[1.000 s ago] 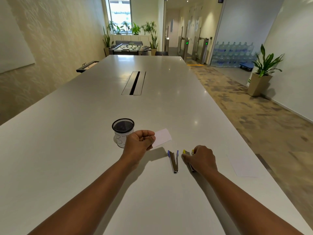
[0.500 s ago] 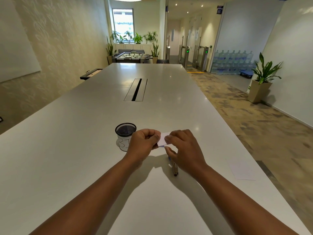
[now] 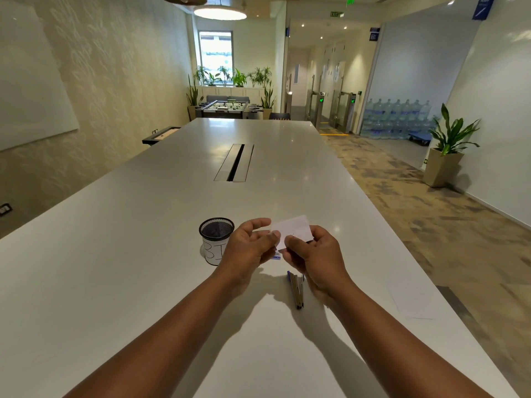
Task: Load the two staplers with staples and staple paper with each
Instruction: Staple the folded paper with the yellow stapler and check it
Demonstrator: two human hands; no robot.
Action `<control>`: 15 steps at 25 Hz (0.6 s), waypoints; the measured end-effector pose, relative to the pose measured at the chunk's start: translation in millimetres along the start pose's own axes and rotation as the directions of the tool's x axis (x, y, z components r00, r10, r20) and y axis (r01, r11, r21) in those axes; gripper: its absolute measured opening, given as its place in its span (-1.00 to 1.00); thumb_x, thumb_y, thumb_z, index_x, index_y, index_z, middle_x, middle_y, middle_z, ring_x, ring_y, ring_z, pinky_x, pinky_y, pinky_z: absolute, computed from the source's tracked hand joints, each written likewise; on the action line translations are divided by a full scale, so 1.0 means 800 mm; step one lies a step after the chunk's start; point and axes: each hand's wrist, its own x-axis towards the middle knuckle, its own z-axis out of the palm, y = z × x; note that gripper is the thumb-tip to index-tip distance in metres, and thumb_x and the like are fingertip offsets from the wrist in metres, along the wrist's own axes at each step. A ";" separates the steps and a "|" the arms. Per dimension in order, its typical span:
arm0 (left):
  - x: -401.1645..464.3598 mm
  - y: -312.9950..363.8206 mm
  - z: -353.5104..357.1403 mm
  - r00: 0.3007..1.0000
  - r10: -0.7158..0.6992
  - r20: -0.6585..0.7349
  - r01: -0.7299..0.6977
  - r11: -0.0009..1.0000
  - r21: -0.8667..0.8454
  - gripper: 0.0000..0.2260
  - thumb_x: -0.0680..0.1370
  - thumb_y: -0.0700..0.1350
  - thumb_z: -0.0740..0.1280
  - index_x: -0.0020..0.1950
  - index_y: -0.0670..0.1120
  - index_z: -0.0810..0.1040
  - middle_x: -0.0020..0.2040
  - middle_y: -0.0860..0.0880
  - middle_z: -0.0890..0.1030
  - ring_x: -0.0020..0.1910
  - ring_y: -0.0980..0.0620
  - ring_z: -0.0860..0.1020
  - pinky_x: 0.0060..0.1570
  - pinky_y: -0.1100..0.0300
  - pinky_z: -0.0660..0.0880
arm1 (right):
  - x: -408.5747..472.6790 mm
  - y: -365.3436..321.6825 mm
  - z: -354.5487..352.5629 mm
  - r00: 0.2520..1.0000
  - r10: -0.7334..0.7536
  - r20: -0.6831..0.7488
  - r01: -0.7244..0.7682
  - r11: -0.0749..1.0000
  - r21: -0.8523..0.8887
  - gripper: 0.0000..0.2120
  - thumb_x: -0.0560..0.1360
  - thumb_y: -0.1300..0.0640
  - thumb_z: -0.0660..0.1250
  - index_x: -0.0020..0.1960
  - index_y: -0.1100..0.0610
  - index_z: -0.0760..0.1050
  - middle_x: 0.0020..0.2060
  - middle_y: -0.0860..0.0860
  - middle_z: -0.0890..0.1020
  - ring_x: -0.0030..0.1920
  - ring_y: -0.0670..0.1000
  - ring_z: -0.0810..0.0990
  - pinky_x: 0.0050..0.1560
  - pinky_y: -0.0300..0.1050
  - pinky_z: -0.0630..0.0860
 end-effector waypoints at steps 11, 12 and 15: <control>-0.003 0.020 -0.006 0.990 0.019 -0.138 -0.020 1.000 -0.009 -0.82 0.58 -0.26 0.38 0.09 0.00 0.56 -0.11 -0.14 0.73 -0.15 -0.07 0.67 -0.23 0.16 0.62 | 0.003 -0.017 0.003 0.995 -0.087 -0.053 0.082 0.993 -0.088 -0.80 0.54 0.33 0.35 0.00 0.05 0.49 -0.20 0.03 0.73 -0.18 0.00 0.69 -0.17 -0.15 0.61; -0.005 0.020 -0.005 0.989 0.029 -0.143 -0.028 1.000 0.008 -0.82 0.59 -0.26 0.35 0.07 0.02 0.55 -0.11 -0.12 0.73 -0.12 -0.07 0.69 -0.23 0.15 0.62 | 0.004 -0.017 0.003 0.994 -0.103 -0.031 0.099 0.988 -0.118 -0.81 0.53 0.36 0.35 -0.04 0.07 0.55 -0.23 -0.01 0.72 -0.18 -0.02 0.69 -0.17 -0.17 0.61; -0.010 0.024 -0.004 0.992 0.040 -0.119 -0.037 0.999 0.031 -0.79 0.62 -0.29 0.27 -0.05 -0.01 0.61 -0.01 -0.13 0.69 -0.12 -0.04 0.68 -0.25 0.20 0.61 | 0.002 -0.014 0.005 0.993 -0.118 0.005 0.117 0.975 -0.189 -0.82 0.54 0.32 0.38 -0.03 0.08 0.69 -0.15 -0.01 0.76 -0.17 -0.04 0.72 -0.16 -0.23 0.60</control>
